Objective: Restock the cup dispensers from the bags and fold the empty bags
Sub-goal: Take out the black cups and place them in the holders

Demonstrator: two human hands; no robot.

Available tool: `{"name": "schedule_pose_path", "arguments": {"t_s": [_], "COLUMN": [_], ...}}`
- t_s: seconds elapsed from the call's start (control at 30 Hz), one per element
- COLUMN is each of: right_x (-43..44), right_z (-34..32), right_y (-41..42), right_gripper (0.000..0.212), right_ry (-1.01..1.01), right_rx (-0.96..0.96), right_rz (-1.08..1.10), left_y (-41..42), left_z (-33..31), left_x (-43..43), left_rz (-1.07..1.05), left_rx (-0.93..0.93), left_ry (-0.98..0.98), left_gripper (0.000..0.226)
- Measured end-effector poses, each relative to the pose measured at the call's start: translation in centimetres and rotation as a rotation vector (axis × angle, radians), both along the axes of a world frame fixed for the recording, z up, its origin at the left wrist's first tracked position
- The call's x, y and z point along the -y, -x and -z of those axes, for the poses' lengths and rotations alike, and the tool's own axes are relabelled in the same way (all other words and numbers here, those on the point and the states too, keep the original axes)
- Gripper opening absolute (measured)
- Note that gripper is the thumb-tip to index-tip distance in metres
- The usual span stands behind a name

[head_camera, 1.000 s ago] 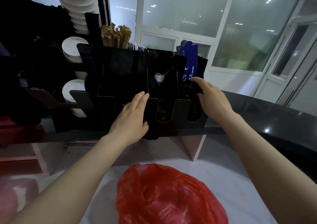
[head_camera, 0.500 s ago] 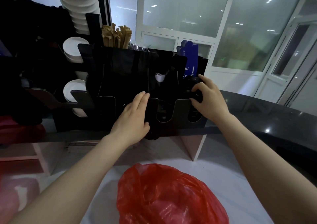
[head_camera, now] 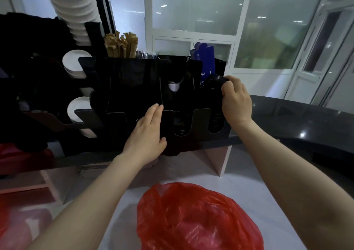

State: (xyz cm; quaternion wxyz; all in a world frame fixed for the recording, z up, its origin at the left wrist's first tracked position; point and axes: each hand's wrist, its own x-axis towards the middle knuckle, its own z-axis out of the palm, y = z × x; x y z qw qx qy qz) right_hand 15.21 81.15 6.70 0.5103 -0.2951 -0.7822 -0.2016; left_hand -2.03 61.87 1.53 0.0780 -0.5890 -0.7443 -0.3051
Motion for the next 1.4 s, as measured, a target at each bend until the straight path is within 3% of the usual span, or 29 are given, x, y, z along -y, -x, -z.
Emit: {"name": "schedule_pose_path", "arguments": {"t_s": [0.43, 0.53, 0.6, 0.77, 0.9, 1.07, 1.2, 1.3, 1.4], "right_x": [1.4, 3.4, 5.4, 10.1, 11.9, 12.0, 12.4, 13.1, 13.7], "right_z": [-3.2, -3.6, -3.3, -0.9, 0.5, 1.1, 0.6, 0.4, 0.4], "right_y": [2.1, 2.8, 3.3, 4.7, 4.8, 4.1, 2.9, 2.3, 2.1], "right_gripper": [0.015, 0.015, 0.014, 0.018, 0.045, 0.075, 0.068, 0.056, 0.036], "right_ry": [0.058, 0.104, 0.092, 0.111, 0.359, 0.548, 0.723, 0.910, 1.006], "right_rx": [-0.332, -0.388, -0.397, -0.397, -0.367, -0.122, 0.009, 0.033, -0.085], "right_rz": [-0.119, -0.195, -0.268, -0.466, -0.661, -0.815, -0.968, -1.121, -1.158], "left_y": [-0.8, -1.8, -2.9, -4.8, -4.3, -3.2, -2.5, -2.4, -2.6], "left_z": [-1.7, -2.2, -2.7, -4.8, -4.7, -4.1, -3.3, -2.8, -2.5], "left_x": [0.4, 0.5, 0.7, 0.7, 1.3, 2.2, 3.3, 4.1, 4.8], "left_rz": [-0.024, -0.013, 0.052, 0.230, 0.222, 0.259, 0.370, 0.398, 0.434], "left_rx": [0.117, 0.142, 0.244, 0.810, 0.914, 1.035, 1.149, 1.225, 1.204], "left_ry": [0.088, -0.043, -0.200, -0.355, -0.444, -0.452, -0.375, -0.328, -0.280], "left_gripper": [0.087, 0.084, 0.084, 0.090, 0.080, 0.083, 0.047, 0.041, 0.043]}}
